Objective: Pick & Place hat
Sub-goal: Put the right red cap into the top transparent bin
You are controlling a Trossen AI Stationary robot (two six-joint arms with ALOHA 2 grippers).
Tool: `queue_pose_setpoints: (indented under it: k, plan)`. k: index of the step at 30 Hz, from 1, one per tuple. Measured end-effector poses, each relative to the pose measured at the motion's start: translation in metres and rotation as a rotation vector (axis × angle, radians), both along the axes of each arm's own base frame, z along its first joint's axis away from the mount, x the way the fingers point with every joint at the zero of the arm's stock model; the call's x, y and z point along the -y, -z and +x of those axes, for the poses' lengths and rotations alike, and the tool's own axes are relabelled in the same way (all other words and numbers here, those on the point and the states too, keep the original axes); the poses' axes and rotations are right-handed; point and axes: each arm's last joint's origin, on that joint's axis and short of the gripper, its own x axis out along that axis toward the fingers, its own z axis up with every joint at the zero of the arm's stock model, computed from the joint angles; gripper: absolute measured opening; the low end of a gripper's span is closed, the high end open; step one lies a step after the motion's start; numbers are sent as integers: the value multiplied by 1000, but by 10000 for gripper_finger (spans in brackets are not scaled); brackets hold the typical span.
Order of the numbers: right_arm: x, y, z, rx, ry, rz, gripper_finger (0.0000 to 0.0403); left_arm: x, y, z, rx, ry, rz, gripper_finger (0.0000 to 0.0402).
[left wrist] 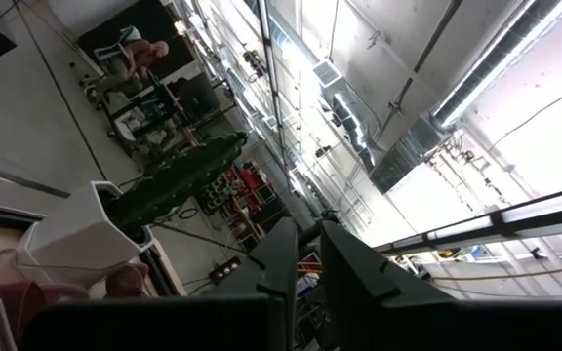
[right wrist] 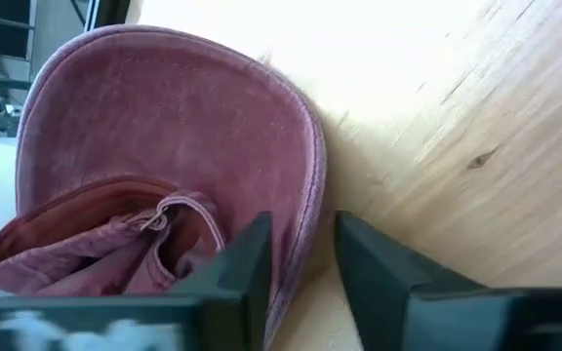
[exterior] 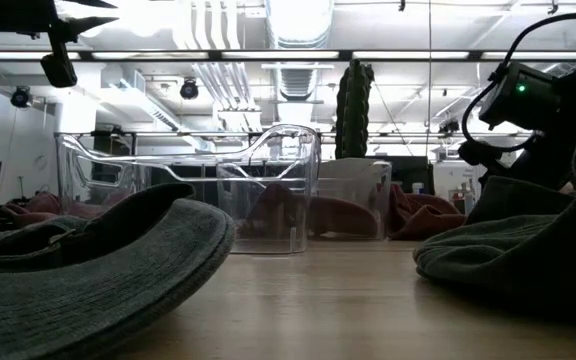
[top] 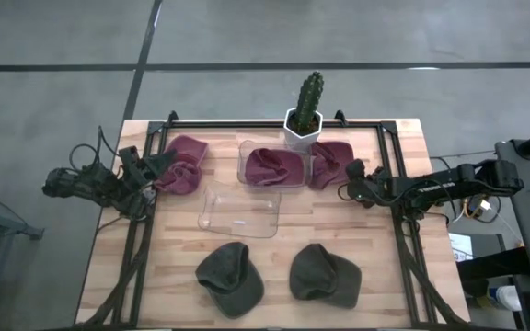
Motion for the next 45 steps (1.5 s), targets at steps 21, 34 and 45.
queue_pose_setpoints:
  k: [21,34,45]
  plan:
    - [3,-33,11,29,-61,-102,13,0,0,0,-1,-16,-8,44]
    - [2,-97,2,-144,-152,-128,12,-1,0,0,-2,-22,-10,44]
    - [3,-154,5,-173,-248,-262,12,-1,0,0,-9,-26,1,44]
